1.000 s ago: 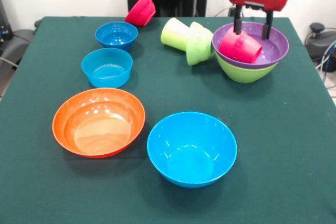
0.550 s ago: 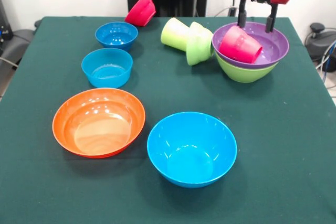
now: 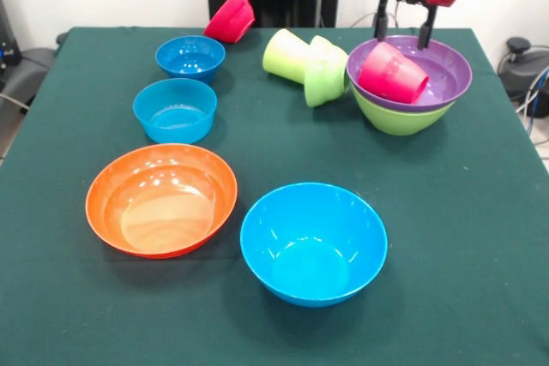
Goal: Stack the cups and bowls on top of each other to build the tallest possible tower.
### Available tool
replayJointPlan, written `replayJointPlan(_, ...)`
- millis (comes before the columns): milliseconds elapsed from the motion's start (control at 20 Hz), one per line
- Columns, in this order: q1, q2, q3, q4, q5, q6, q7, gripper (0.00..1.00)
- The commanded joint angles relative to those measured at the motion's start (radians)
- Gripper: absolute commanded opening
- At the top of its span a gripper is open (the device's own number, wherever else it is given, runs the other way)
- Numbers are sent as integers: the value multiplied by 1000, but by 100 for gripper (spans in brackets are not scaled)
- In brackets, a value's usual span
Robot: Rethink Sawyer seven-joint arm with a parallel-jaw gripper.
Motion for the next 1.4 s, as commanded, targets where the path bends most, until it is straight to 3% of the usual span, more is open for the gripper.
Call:
replayJointPlan(50,-1,40,-19,53,-110,-88,-16,100)
replayJointPlan(400,-14,66,-21,55,-135,-125,-15,100)
replayJointPlan(600,-32,121,16,65,-125,-191,-10,100)
replayJointPlan(850,-47,136,46,84,-101,-211,-20,100)
replayJointPlan(1400,-131,153,102,84,-57,-46,-96,100)
